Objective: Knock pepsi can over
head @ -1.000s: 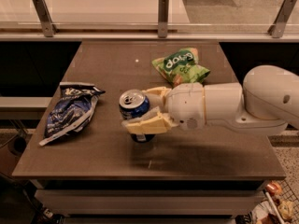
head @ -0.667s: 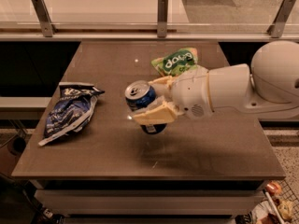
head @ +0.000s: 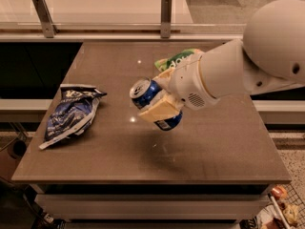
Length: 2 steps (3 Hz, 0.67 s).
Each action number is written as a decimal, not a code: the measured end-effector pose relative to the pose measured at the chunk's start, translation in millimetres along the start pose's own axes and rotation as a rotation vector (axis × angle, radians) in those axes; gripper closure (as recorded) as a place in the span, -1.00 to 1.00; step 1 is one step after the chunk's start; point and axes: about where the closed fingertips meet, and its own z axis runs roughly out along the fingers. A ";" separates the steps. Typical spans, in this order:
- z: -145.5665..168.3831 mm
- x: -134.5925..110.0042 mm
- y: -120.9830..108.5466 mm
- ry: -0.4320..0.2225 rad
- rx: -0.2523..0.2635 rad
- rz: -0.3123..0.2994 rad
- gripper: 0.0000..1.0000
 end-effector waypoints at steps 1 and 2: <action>10.8 -0.1 12.4 0.146 -0.007 -0.047 1.00; 27.7 6.4 28.7 0.281 -0.041 -0.095 1.00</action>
Offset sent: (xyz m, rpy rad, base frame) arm -0.0273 0.0347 -0.0556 -0.4840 0.0876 0.0604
